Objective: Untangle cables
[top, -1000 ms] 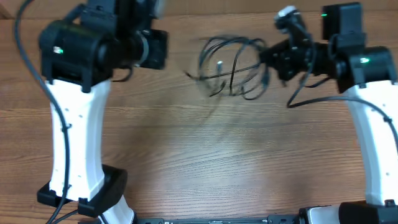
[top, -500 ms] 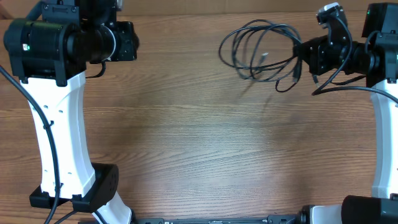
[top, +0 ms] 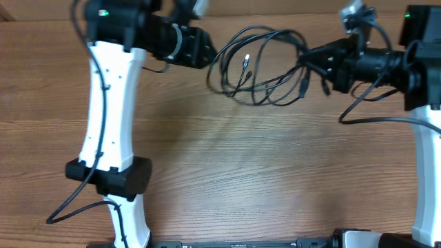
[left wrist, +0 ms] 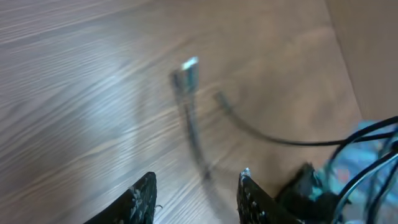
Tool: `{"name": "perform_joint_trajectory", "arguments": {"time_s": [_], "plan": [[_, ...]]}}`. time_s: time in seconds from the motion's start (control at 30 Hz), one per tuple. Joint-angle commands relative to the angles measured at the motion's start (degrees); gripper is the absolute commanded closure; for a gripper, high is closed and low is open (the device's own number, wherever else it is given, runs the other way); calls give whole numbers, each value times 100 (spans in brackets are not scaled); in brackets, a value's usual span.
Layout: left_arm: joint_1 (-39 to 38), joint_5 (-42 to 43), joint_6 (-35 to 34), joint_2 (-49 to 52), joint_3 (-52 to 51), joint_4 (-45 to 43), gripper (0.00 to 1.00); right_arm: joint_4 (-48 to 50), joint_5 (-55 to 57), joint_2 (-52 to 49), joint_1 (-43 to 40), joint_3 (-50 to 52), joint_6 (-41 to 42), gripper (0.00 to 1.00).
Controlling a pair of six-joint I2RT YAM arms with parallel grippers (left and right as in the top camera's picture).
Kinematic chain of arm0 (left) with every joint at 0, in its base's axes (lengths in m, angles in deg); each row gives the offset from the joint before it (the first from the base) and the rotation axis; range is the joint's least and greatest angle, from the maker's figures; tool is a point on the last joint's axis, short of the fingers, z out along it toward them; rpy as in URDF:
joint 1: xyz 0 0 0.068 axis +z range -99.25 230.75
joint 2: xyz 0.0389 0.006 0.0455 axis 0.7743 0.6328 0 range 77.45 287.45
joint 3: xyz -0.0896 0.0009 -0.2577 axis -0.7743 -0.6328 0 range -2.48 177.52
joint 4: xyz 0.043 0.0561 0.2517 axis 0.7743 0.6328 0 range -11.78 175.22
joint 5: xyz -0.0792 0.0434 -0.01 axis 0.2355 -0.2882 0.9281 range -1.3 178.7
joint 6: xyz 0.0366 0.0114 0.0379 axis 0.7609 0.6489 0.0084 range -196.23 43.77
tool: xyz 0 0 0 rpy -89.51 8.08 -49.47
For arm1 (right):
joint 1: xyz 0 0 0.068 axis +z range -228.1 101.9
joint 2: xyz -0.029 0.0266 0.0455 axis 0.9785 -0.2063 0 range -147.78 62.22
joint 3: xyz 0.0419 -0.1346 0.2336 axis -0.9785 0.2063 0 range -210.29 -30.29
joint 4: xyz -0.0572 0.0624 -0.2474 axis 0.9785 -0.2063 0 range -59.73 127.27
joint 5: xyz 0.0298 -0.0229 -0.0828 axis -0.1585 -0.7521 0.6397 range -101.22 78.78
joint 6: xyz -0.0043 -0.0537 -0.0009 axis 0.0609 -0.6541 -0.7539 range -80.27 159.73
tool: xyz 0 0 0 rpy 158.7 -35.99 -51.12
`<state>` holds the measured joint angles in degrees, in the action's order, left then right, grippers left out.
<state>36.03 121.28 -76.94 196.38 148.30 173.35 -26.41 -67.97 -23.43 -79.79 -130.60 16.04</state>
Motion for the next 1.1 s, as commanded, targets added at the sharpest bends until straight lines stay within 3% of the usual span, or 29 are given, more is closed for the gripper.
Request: {"name": "perform_joint_trajectory", "arguments": {"time_s": [0.0,0.3,0.6,0.73,1.07], "plan": [[-361,310,472,-59,46,-98,59,37,341,109,514,-188,-17,96],[-70,-90,439,-59,90,-138,52,13,1974,103,741,-188,120,96],[50,164,289,-72,837,-249,47,4,2444,-157,741,-186,247,96],[-72,365,358,-72,1550,-33,39,31,2055,-339,769,-186,245,96],[-341,219,846,-55,1620,166,39,278,1143,-337,774,-188,216,96]]}}
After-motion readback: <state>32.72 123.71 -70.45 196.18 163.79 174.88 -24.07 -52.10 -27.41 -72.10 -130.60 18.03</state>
